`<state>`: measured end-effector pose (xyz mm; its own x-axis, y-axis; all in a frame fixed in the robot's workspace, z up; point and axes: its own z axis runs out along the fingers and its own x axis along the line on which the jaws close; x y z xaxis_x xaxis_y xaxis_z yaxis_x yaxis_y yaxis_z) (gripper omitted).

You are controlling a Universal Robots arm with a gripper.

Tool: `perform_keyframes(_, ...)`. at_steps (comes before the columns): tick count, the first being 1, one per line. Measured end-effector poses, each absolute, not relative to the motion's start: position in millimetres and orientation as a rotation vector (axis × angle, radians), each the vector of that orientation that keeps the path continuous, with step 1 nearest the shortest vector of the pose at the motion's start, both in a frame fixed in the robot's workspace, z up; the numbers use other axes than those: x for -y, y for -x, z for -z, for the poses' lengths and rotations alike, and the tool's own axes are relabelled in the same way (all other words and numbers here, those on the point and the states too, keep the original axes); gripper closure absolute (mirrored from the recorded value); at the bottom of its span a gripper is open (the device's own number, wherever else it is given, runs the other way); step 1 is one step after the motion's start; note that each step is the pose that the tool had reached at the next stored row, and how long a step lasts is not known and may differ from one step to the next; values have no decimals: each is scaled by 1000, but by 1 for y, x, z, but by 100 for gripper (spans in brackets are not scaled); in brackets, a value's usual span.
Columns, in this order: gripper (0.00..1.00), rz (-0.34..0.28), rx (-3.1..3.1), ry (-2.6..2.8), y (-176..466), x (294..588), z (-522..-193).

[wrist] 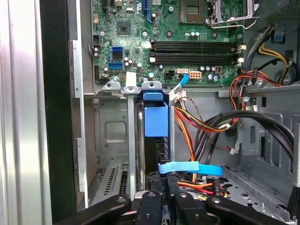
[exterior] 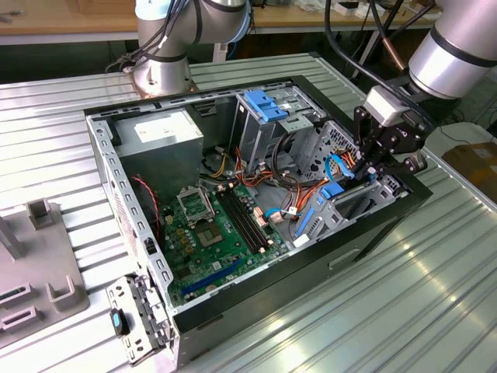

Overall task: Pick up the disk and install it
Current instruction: 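Insert the second disk wire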

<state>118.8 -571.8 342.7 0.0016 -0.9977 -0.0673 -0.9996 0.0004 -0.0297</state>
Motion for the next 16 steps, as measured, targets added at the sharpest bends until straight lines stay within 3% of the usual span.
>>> perform_keyframes(16,84,-50,-2168,2169,-119,572,-345)
